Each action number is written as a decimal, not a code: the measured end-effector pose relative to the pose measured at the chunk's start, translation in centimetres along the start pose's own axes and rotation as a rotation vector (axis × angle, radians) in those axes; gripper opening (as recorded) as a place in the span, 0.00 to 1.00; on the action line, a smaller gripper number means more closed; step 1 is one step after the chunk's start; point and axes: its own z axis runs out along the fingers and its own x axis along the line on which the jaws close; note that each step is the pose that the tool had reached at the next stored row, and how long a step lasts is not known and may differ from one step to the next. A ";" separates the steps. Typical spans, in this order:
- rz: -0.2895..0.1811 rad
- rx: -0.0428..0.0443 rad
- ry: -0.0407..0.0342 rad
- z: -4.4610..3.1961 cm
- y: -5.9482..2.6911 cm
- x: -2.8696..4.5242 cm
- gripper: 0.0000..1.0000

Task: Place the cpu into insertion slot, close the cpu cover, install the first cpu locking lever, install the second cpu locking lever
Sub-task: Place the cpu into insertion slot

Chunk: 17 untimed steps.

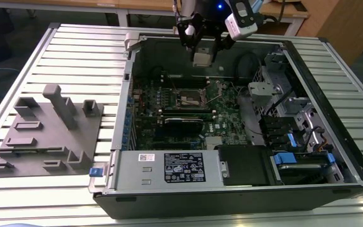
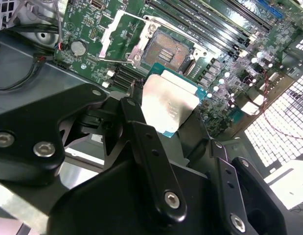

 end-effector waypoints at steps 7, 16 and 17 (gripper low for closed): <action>0.000 -0.0004 -0.0001 0.11 -0.01 0.00 0.54; 0.000 -0.0016 0.0000 0.53 -0.05 -0.01 0.54; 0.000 -0.0019 0.0000 0.58 -0.05 -0.01 0.54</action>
